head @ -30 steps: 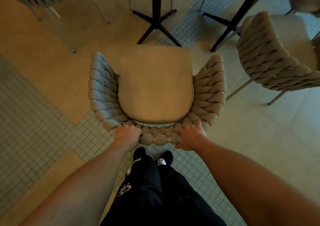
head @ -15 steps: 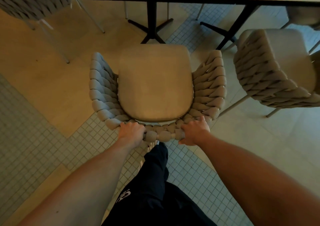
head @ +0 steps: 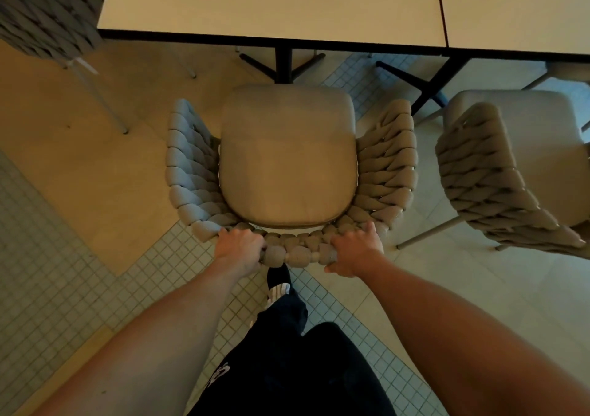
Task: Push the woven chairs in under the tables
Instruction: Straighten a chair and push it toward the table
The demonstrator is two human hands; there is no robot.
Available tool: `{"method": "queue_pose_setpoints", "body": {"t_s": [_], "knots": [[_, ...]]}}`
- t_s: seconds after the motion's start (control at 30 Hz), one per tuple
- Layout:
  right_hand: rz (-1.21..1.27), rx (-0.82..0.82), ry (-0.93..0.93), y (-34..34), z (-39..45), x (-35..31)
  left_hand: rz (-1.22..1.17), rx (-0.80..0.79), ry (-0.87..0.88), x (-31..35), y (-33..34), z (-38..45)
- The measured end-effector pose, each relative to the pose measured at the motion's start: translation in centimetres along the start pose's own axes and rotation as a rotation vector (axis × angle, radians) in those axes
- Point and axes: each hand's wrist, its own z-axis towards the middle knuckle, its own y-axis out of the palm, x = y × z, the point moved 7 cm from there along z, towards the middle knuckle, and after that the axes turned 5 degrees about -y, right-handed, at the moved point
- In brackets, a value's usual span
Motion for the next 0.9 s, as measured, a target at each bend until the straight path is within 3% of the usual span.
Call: {"method": "queue_pose_setpoints", "body": {"t_s": [0.63, 0.8, 0.9], "knots": [[0.049, -0.055, -0.09, -1.6, 1.3, 2.5, -0.052, -0.036, -0.083, 0.4, -0.9, 1.5], [0.098, -0.028, -0.143, -2.6, 0.8, 2.7, -0.188, -0.099, -0.021, 0.7, -1.6, 0.3], [0.125, 0.016, -0.172, -3.4, 0.2, 2.3, -0.309, -0.058, -0.044, 0.6, -2.5, -0.7]]}}
